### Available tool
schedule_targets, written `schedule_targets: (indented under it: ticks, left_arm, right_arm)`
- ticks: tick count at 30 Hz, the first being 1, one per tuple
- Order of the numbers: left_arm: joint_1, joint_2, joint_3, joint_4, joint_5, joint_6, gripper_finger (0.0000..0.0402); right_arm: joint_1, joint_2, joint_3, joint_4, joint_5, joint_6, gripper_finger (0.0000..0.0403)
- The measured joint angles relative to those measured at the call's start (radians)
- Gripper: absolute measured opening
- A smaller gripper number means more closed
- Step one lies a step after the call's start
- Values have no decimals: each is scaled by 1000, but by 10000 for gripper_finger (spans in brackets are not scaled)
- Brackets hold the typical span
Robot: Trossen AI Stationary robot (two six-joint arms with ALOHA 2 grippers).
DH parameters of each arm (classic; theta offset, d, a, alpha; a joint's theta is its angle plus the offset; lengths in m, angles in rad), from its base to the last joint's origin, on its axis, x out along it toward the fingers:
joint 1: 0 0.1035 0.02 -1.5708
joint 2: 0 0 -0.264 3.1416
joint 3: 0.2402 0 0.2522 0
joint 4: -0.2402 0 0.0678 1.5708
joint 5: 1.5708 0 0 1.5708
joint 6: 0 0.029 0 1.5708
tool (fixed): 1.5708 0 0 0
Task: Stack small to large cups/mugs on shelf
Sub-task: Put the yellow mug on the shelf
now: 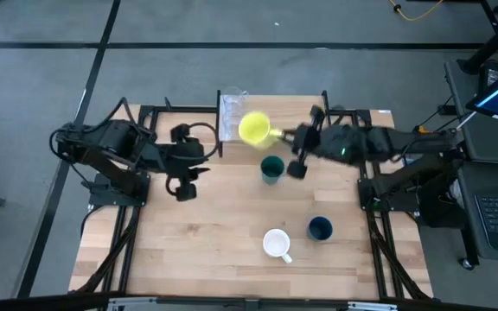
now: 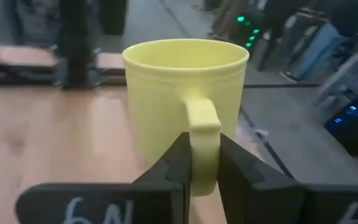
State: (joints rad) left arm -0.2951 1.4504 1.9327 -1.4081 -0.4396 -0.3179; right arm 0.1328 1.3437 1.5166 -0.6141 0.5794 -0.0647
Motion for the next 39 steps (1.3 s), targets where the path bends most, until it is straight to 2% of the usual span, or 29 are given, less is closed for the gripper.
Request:
schedule_targets:
  ticks: [5,11,13,16,19,21,25,31,35,39]
  left_arm:
    - [-13,-14,0,-41,-33,-21,111]
    - [-23,-10,0,-69,-45,-16,111]
    - [-23,-9,0,-70,-51,-16,111]
    - [-22,-9,-1,-70,-64,-16,111]
    - [-22,-9,-1,-72,-73,-16,112]
    - [-19,-9,-1,-72,-73,-16,112]
    - [-5,-9,-1,-71,-74,-20,111]
    - [15,-9,-1,-68,-74,-20,112]
    - [16,-9,-1,-65,-78,-20,112]
    - [15,-9,-1,-65,-79,-20,112]
  right_arm:
    - [-164,-37,0,-9,-43,-34,53]
    - [-334,-86,-41,33,-222,-77,53]
    - [-386,-130,-145,131,-254,-93,53]
    - [-467,-212,-378,335,-327,-98,53]
    - [-546,-273,-612,641,-410,-69,53]
    - [-586,-279,-722,823,-426,-24,53]
    - [-619,-205,-829,962,-418,65,53]
    - [-622,-34,-826,1162,-396,83,53]
    - [-632,42,-808,1205,-394,83,53]
    - [-650,90,-810,1206,-436,81,53]
